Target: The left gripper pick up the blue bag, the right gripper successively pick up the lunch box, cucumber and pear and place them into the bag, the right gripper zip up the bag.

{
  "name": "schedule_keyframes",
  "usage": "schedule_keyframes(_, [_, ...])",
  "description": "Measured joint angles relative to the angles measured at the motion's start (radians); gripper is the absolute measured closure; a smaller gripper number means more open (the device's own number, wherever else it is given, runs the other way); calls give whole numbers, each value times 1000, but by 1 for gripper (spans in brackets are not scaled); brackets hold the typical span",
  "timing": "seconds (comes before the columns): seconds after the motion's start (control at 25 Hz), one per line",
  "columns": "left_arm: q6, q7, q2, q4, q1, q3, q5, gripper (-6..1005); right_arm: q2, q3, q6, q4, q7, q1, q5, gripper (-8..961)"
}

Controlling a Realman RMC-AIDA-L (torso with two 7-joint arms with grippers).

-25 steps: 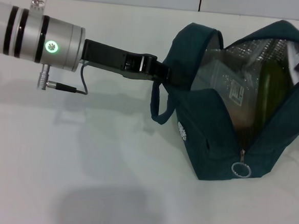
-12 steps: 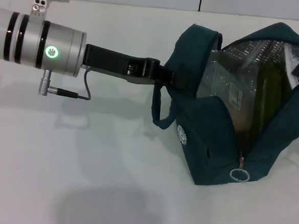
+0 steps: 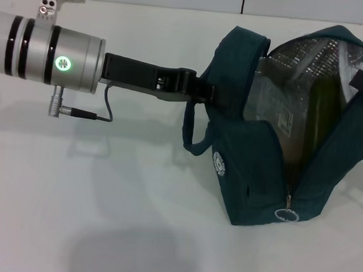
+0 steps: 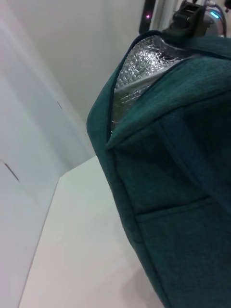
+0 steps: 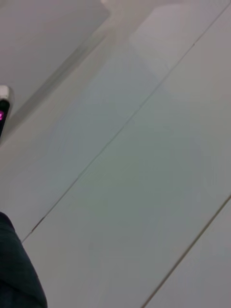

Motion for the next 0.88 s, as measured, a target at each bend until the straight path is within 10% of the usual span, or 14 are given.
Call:
schedule_keyframes(0.36, [0, 13, 4, -19, 10, 1, -42, 961, -6, 22, -69, -3, -40, -12, 10, 498])
schedule_keyframes(0.44, [-4, 17, 5, -30, 10, -1, -42, 961, -6, 39, -86, -3, -59, -25, 11, 292])
schedule_keyframes(0.88, [-23, 26, -1, -37, 18, -2, -42, 960, -17, 77, -265, -3, -232, -125, -18, 296])
